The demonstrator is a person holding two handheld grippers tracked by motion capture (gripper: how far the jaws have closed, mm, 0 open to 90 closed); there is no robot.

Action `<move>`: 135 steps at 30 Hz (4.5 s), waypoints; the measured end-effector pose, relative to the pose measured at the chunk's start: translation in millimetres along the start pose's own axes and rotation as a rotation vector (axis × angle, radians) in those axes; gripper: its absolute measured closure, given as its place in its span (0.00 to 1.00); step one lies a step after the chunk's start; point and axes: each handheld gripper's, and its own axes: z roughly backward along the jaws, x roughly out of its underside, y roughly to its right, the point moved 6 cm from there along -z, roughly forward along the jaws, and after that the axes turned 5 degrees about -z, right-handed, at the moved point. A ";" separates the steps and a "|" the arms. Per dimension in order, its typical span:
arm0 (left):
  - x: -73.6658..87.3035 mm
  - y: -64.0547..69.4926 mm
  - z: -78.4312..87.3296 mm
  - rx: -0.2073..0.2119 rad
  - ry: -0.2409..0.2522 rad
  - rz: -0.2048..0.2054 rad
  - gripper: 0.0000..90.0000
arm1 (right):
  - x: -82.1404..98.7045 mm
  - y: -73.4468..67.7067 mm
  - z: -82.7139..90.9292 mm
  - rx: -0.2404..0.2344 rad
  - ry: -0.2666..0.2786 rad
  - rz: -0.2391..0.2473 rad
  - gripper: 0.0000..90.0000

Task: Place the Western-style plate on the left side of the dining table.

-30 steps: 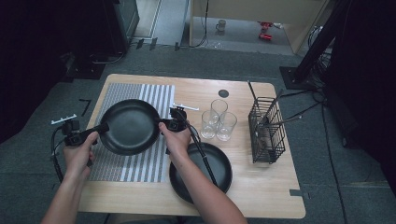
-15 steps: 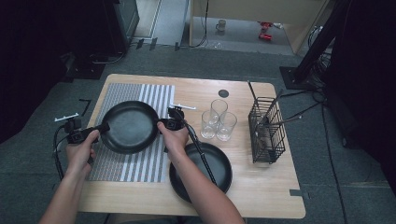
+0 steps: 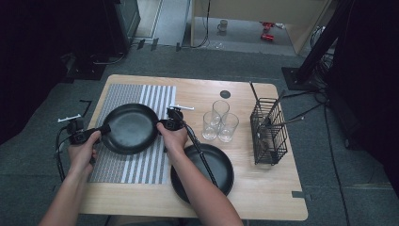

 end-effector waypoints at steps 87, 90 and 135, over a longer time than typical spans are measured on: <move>-5.2 -0.8 -18.6 -0.015 0.096 -0.041 0.69 | -8.3 -0.1 4.6 0.128 0.095 0.122 0.81; -4.2 1.5 -13.3 -0.042 0.121 -0.082 0.63 | -8.0 -5.3 12.7 0.124 0.132 0.171 0.79; 55.3 76.4 55.3 -0.035 0.052 -0.389 0.04 | 80.5 -29.5 99.5 -0.015 0.145 0.599 0.00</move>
